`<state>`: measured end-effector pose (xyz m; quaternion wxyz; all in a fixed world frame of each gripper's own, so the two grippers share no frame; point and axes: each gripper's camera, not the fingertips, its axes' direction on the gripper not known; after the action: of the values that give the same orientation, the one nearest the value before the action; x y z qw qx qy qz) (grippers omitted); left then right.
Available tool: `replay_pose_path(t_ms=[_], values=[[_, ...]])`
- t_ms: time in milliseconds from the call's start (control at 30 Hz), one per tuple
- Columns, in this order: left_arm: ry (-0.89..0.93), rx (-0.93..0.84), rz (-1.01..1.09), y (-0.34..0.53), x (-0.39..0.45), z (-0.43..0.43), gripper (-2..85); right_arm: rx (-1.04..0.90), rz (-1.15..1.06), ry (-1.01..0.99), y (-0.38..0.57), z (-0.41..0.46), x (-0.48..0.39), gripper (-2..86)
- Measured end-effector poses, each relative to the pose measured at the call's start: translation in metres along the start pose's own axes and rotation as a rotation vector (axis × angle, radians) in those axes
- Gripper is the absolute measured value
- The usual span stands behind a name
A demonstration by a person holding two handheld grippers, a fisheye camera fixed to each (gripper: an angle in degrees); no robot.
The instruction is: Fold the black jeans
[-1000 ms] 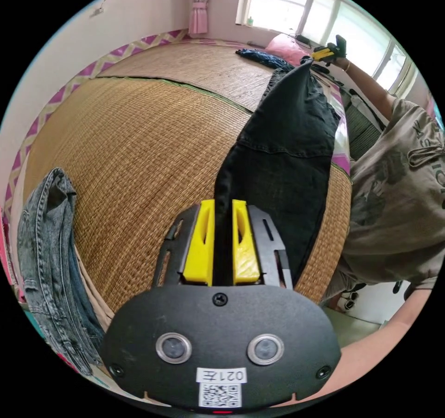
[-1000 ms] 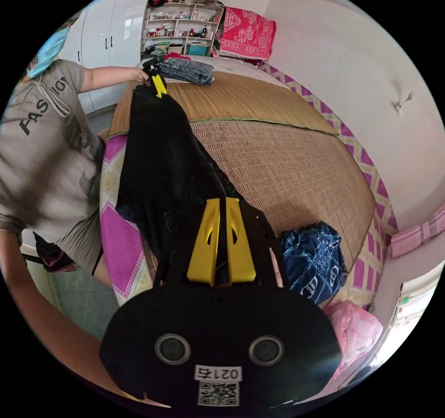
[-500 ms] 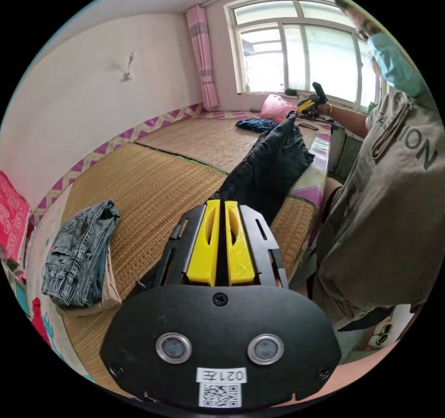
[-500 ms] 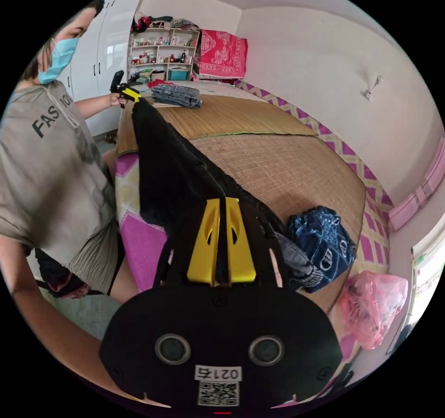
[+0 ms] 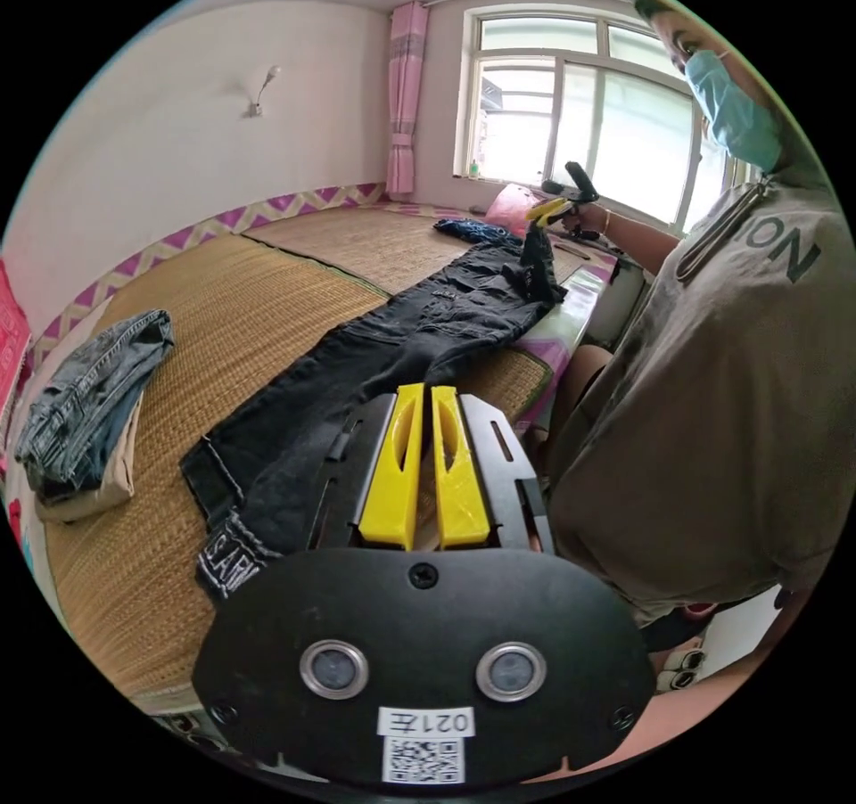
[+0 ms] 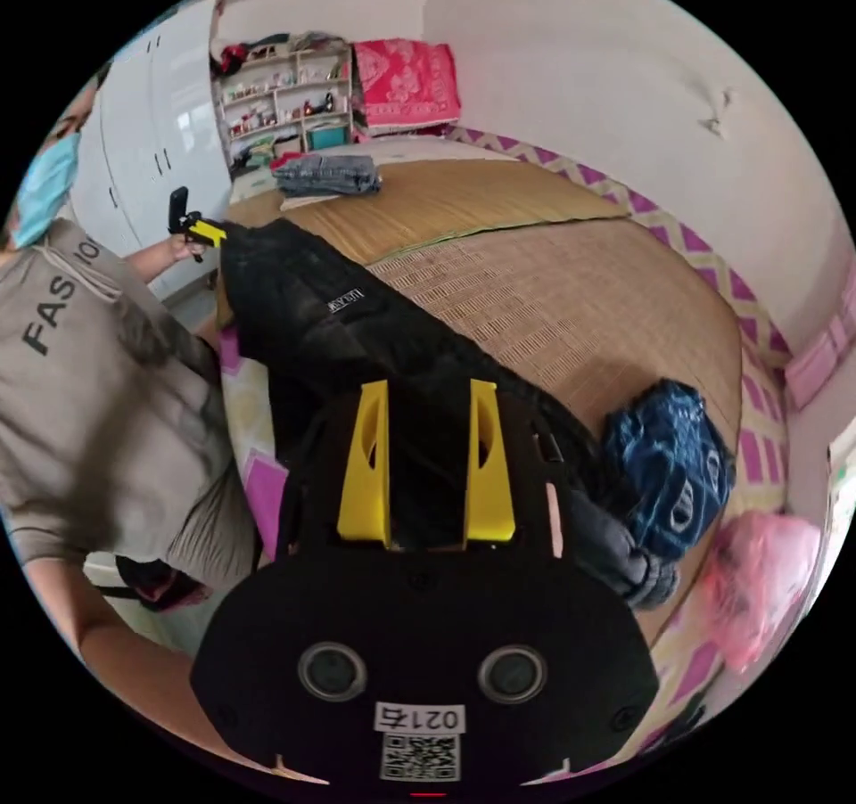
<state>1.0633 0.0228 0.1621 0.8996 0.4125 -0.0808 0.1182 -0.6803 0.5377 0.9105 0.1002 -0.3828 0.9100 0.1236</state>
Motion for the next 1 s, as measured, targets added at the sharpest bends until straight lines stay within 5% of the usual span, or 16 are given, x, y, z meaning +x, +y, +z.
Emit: replay_pose_path(t_ms=[167,233,367,433,800,1000], values=[[0.056,-0.090,-0.016,0.026,-0.012,0.013,-0.9,0.119,-0.062,-0.339,-0.103,0.036,0.077,7.8],[0.066,-0.091,-0.075,0.037,-0.024,0.005,-0.8,0.112,-0.019,-0.325,-0.128,0.058,0.104,7.1],[-0.002,0.265,-0.311,0.059,-0.075,-0.067,-0.8,-0.483,-0.167,-0.050,-0.168,0.203,0.103,8.4],[-0.004,0.359,-0.297,0.052,-0.104,-0.089,-0.5,-0.530,-0.166,-0.042,-0.175,0.239,0.110,8.8],[0.029,-0.426,-0.138,-0.033,-0.235,0.131,10.5,-0.527,-0.214,-0.263,-0.190,0.278,0.138,5.3],[0.062,-0.420,-0.149,-0.032,-0.268,0.148,11.8,-0.498,-0.158,-0.288,-0.182,0.268,0.161,11.9]])
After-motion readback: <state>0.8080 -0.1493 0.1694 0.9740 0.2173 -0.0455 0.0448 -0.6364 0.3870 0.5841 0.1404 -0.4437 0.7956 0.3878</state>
